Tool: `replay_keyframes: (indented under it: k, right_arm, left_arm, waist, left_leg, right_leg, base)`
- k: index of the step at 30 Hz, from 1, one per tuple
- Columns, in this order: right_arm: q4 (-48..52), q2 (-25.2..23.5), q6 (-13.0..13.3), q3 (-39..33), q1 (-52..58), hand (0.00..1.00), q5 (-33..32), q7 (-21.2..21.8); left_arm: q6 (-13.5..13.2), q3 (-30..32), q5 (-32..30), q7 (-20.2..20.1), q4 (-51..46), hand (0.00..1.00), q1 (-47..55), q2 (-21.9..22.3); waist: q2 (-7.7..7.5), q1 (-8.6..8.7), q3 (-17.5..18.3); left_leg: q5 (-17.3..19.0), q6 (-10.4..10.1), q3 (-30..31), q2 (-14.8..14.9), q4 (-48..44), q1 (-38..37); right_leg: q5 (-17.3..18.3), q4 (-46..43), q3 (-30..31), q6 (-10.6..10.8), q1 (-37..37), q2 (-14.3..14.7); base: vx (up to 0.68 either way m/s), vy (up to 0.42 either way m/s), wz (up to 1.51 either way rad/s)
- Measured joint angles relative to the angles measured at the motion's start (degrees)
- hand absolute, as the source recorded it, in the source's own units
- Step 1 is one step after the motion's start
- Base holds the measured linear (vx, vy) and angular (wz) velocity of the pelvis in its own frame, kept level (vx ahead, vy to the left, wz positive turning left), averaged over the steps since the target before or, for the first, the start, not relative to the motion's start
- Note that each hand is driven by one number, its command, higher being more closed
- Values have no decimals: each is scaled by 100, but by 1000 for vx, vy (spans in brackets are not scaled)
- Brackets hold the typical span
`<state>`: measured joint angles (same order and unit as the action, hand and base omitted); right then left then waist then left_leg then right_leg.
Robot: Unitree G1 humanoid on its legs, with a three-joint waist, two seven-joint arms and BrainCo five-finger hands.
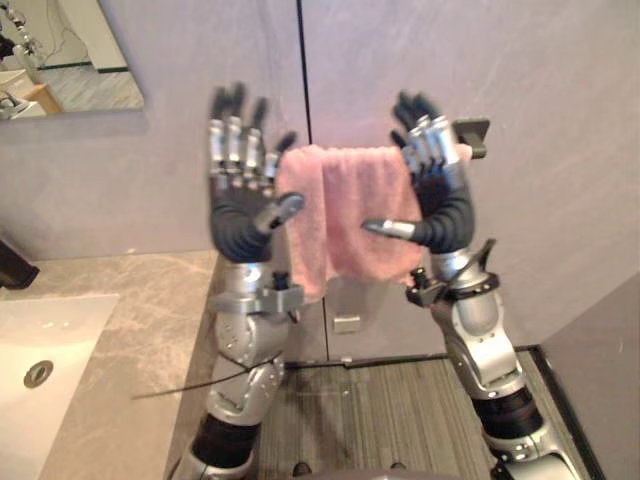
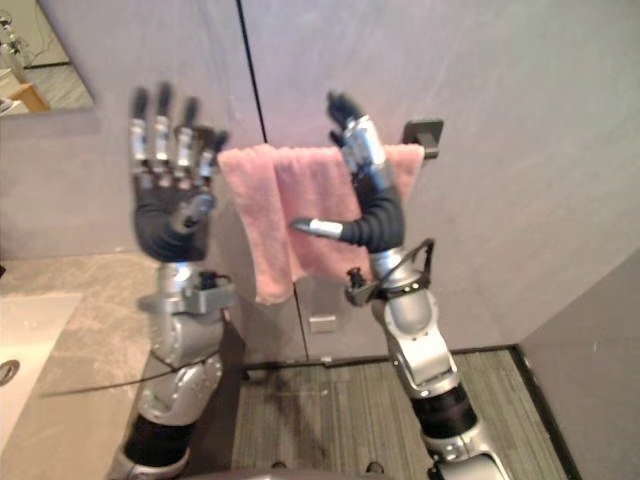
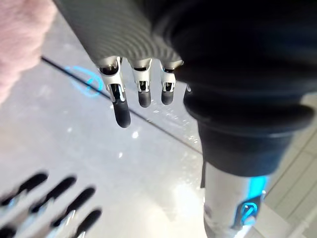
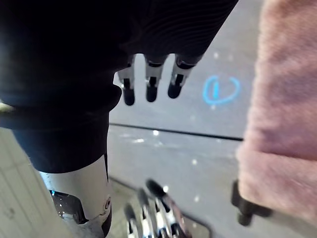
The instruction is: Organize washtable
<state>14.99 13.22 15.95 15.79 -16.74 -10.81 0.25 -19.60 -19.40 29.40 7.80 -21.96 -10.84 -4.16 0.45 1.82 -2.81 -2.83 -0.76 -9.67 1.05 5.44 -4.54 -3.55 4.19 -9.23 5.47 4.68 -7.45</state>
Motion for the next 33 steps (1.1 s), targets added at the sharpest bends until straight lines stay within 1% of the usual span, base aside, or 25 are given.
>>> replay_keyframes:
  k: [4,9,10,11,14,16,19,21,23,27,29,33]
  right_arm:
    - [-377,220,-144,226,13,0,-38,165]
    - [-760,414,-229,204,107,0,-27,239]
    - [-891,445,-280,198,116,0,13,238]
    - [-1052,479,-326,204,134,0,30,247]
    - [-1334,513,-360,205,180,0,99,290]
    - [-1587,510,-379,204,197,0,208,344]
    - [-2021,477,-418,196,203,0,247,344]
    - [-2322,330,-497,109,203,0,248,342]
    - [-2530,240,-515,42,168,0,250,336]
    - [-2966,161,-547,-100,55,0,266,215]
    - [-3236,93,-653,-271,8,0,268,96]
    - [-3501,41,-686,-475,-173,0,268,64]
  left_arm:
    - [260,-478,451,-417,517,0,-96,-67]
    - [432,-577,665,-548,1049,0,-173,-71]
    - [485,-584,712,-578,1193,0,-174,-73]
    - [548,-605,711,-659,1332,0,-177,-74]
    - [623,-751,708,-697,1642,0,-203,-101]
    - [687,-779,707,-765,1896,0,-240,-195]
    - [812,-794,700,-775,2409,0,-442,-225]
    - [859,-793,695,-775,2791,0,-602,-227]
    - [916,-775,692,-772,2966,0,-688,-228]
    - [921,-668,641,-754,3180,0,-864,-230]
    - [910,-476,642,-740,3281,0,-970,-223]
    - [906,-230,642,-634,3546,0,-1081,-252]
  waist:
    - [1,23,1]
    - [4,47,3]
    - [4,45,3]
    - [4,44,3]
    - [4,44,4]
    - [2,40,4]
    - [1,45,4]
    - [-3,55,1]
    - [-8,51,-2]
    - [-33,42,-12]
    - [-80,41,-40]
    - [-129,67,-74]
  left_leg:
    - [0,-1,-5,-2,28,70]
    - [-30,0,-43,-3,-3,198]
    - [-31,-1,-51,-2,-4,211]
    - [-31,-1,-59,-1,-4,220]
    - [-31,-1,-80,21,-5,301]
    - [-31,-1,-126,41,-5,326]
    - [-31,0,-134,42,-5,381]
    - [-33,3,-140,47,-5,393]
    - [-33,3,-139,51,-5,406]
    - [-38,3,-146,54,-6,485]
    - [-40,5,-146,57,-6,485]
    - [-40,5,-152,56,-7,485]
  right_leg:
    - [2,-9,5,3,-102,2]
    - [-5,-20,39,-2,-217,13]
    - [-6,-21,45,-3,-235,17]
    - [-5,-23,52,-3,-247,19]
    - [-9,-35,95,-8,-346,21]
    - [-12,-60,146,-12,-409,23]
    - [-16,-90,162,-17,-487,22]
    - [-19,-90,167,-20,-501,24]
    - [-19,-90,167,-20,-513,27]
    - [-27,-97,177,-30,-603,32]
    - [-28,-97,176,-31,-600,37]
    - [-28,-95,180,-32,-600,37]
  base:
    - [-18,-6,-1]
    - [13,-8,-3]
    - [0,0,0]
    - [0,0,0]
    - [-5,-11,-3]
    - [-19,-21,-10]
    - [-18,-7,-4]
    - [0,0,0]
    - [0,0,0]
    - [0,0,0]
    - [0,0,0]
    - [0,0,0]
